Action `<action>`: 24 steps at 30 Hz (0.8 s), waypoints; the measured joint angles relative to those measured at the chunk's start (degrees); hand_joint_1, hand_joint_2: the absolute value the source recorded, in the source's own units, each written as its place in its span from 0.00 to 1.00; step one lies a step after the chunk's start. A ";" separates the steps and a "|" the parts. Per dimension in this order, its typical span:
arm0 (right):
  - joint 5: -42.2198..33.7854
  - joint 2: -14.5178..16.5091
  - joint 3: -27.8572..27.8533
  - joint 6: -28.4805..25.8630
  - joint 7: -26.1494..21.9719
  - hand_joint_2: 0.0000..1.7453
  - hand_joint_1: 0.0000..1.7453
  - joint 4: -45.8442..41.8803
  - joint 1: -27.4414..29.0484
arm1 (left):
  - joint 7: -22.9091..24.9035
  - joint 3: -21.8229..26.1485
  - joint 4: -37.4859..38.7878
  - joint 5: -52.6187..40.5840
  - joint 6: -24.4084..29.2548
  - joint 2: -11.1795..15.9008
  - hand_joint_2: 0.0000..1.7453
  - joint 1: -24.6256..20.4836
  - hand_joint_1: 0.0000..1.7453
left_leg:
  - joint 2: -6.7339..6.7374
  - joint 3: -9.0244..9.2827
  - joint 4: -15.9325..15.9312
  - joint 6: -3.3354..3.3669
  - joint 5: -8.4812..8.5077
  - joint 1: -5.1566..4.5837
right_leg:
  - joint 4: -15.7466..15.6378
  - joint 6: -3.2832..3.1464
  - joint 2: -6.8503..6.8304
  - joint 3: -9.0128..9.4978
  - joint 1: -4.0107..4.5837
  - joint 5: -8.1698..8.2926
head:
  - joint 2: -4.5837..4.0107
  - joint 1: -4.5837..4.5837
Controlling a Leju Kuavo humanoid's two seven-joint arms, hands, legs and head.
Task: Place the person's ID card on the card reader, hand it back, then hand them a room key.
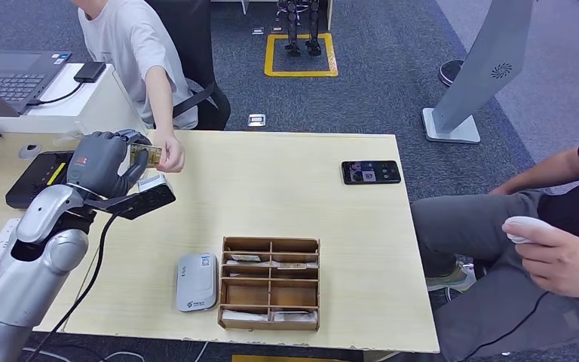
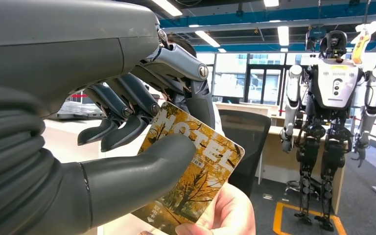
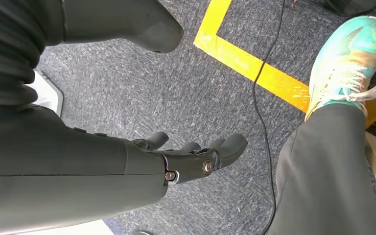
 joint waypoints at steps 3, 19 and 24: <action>0.18 0.00 0.03 0.28 0.46 1.00 0.00 0.04 0.03 | -0.13 0.00 0.27 0.17 0.02 0.00 1.00 -0.01 1.00 | 0.00 0.00 0.00 0.00 0.00 0.00 | 0.00 0.00 0.00 0.00 0.00 0.00 | 0.00 0.00; -0.07 -0.41 0.09 0.74 1.72 1.00 0.00 0.22 0.64 | -3.13 2.19 1.27 2.32 5.96 1.88 1.00 2.54 0.00 | -0.03 -0.04 -0.01 0.00 0.00 0.02 | 0.00 -0.01 -0.03 0.00 0.01 -0.01 | 0.00 0.00; -0.21 -0.72 0.09 0.65 1.38 1.00 0.00 0.22 0.68 | -3.81 3.64 1.29 3.16 6.01 2.37 1.00 3.31 0.00 | -0.03 -0.06 -0.01 0.00 0.00 0.02 | 0.00 -0.01 -0.04 0.01 0.01 -0.01 | 0.00 0.00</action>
